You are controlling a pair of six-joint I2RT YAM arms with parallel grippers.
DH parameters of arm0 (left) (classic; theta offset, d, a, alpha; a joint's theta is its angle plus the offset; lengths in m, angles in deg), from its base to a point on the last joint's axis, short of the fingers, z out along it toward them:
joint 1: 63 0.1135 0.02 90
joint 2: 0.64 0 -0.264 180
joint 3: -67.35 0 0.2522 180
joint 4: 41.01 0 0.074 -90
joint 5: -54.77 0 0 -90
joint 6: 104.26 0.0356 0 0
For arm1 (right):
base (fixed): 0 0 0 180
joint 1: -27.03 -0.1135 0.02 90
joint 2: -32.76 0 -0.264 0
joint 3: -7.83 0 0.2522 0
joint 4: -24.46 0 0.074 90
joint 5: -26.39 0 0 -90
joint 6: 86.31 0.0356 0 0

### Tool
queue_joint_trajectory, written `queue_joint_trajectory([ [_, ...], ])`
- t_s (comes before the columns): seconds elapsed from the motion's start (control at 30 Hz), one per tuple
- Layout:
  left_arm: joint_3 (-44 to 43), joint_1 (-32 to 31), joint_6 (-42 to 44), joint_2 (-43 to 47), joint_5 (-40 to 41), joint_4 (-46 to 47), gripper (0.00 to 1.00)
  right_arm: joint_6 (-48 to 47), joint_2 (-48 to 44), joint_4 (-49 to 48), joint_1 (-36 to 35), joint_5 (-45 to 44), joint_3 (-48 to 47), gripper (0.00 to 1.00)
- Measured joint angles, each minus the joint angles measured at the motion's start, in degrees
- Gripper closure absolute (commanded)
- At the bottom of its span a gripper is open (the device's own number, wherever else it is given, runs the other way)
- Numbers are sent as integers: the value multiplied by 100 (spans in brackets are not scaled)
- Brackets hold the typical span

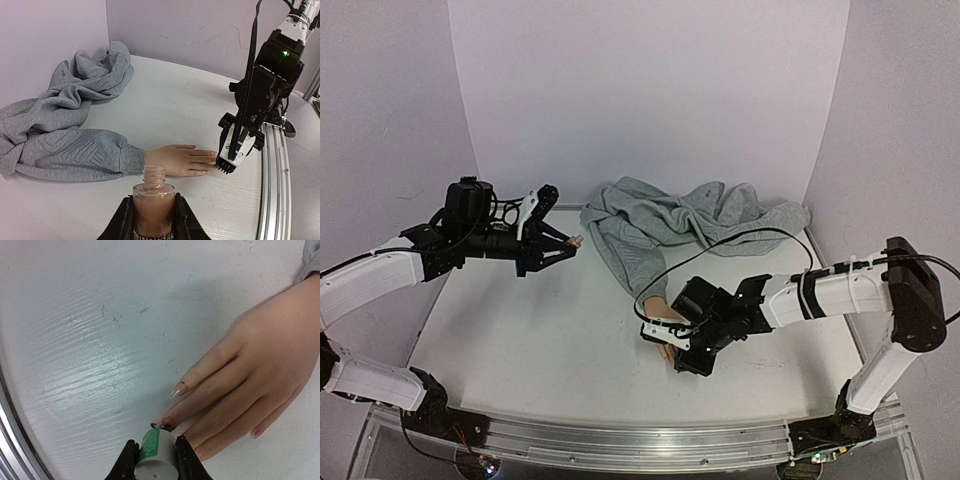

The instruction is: Paint the nails

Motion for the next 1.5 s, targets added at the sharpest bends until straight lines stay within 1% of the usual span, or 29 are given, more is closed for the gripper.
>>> queue_joint_trajectory([
  [0.4,0,0,0,0,0,0,100,15,-20,28,0,87,0,100],
  [0.67,0,0,0,0,-2,-2,100,26,-291,33,0,144,0,100],
  [0.83,0,0,0,0,-2,-2,100,83,-431,-4,0,-11,0,100],
  [1.5,0,0,0,0,0,-2,100,101,-262,-129,0,-98,2,100],
])
